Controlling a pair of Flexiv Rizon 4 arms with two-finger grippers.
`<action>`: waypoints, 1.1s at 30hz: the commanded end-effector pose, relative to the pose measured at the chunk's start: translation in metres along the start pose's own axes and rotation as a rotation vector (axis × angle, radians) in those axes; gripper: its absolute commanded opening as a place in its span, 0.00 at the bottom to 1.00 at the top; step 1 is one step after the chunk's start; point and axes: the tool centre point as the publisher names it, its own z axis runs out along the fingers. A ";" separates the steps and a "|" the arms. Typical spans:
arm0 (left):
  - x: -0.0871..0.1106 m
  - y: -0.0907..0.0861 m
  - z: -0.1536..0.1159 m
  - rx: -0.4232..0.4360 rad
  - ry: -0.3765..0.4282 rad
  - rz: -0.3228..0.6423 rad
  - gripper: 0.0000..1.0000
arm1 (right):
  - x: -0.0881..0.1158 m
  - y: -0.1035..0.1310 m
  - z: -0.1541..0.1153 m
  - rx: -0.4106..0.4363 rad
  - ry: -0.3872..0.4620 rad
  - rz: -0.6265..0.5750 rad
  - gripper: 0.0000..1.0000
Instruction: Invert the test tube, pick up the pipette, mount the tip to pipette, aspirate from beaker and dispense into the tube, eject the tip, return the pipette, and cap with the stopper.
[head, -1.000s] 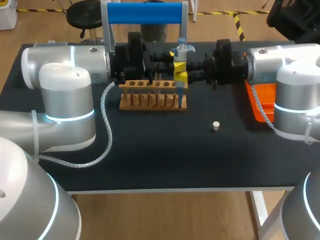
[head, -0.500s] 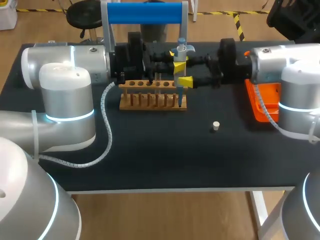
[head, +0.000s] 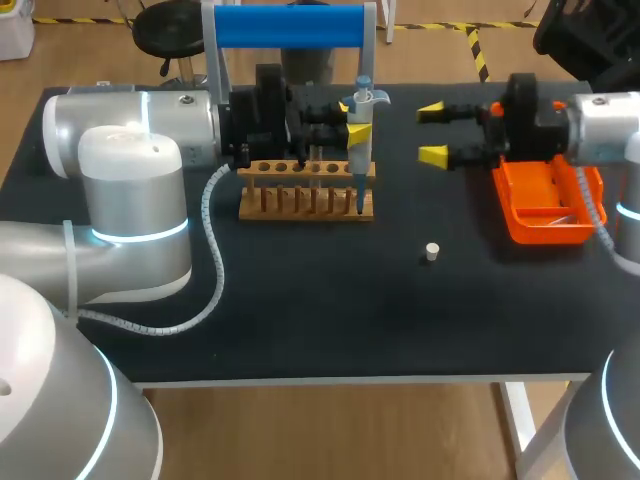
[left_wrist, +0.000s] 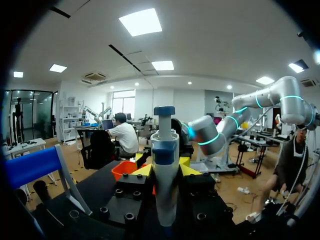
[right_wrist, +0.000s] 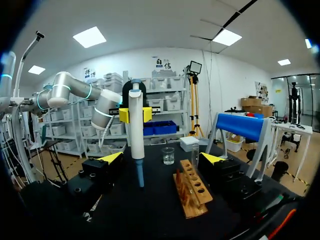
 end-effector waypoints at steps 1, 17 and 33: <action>0.001 0.001 0.001 0.004 -0.005 0.001 0.00 | -0.026 0.008 -0.011 0.015 -0.020 -0.022 1.00; 0.001 0.001 0.001 0.004 -0.005 0.001 0.00 | -0.120 0.033 0.037 0.067 -0.107 -0.136 1.00; 0.001 0.001 0.001 0.004 -0.005 0.001 0.00 | -0.179 0.031 0.084 0.137 -0.174 -0.169 1.00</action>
